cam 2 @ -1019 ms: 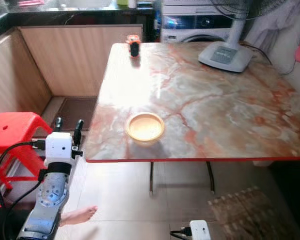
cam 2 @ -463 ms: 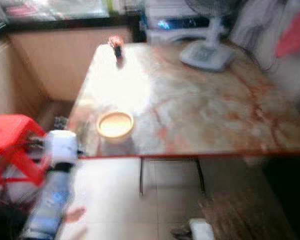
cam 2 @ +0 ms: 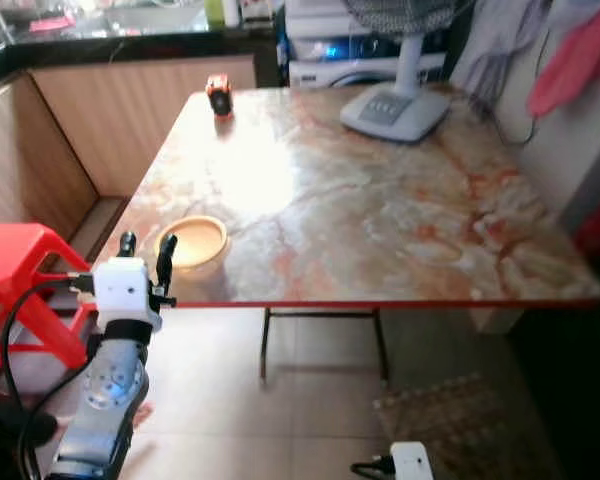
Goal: Restocking fridge
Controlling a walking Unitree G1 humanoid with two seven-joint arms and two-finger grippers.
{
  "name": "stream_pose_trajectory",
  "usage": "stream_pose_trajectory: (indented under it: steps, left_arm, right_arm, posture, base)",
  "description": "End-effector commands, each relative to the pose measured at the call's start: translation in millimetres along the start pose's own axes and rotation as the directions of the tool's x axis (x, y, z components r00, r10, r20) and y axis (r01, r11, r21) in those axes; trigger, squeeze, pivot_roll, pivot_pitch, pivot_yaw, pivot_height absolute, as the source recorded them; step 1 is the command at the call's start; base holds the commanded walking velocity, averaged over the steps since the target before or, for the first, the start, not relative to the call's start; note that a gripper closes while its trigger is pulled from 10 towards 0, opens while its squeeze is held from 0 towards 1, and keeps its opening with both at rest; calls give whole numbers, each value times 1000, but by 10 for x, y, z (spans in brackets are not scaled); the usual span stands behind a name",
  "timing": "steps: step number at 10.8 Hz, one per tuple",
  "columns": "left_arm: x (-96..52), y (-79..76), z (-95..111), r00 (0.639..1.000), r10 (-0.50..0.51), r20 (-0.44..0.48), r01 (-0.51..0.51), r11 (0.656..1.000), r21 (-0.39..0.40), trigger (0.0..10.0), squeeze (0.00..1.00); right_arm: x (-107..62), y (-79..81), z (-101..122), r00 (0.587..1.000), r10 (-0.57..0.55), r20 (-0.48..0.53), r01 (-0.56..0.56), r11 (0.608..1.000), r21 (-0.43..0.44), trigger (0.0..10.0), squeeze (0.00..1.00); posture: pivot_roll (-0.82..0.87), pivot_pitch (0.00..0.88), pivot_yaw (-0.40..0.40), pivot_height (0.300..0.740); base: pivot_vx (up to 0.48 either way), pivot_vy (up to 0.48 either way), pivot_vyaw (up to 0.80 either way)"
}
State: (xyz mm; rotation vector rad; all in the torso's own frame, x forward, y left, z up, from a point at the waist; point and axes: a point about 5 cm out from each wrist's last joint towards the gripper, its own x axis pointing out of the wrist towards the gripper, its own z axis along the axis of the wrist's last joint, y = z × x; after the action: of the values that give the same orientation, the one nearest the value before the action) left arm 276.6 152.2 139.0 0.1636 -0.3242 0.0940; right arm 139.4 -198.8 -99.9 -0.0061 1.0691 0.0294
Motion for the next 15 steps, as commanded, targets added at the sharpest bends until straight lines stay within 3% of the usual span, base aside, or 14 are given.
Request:
stream_pose_trajectory:
  steps: [1,5,7,15]
  left_arm:
    - [23,50,18,1000,4,1,-4,1000,7,10000,0]
    - [5,53,4,1000,9,-12,-9,1000,-19,10000,0]
    - [8,65,2,1000,10,-14,-11,1000,-21,10000,0]
    - [31,76,-1,999,30,-32,-32,998,-47,10000,0]
  right_arm:
    - [15,68,22,1000,18,3,-18,1000,-3,10000,0]
    - [14,69,19,1000,20,2,-20,1000,-4,10000,0]
    - [14,71,18,1000,22,1,-22,1000,-5,10000,0]
    - [14,70,19,1000,29,-2,-29,1000,-11,10000,0]
  posture:
    - [25,30,3,740]
    - [26,28,4,740]
    - [26,28,4,740]
    - [26,26,1,740]
  base:
    - [0,0,0]
    - [0,0,0]
    - [0,426,0]
    - [0,0,0]
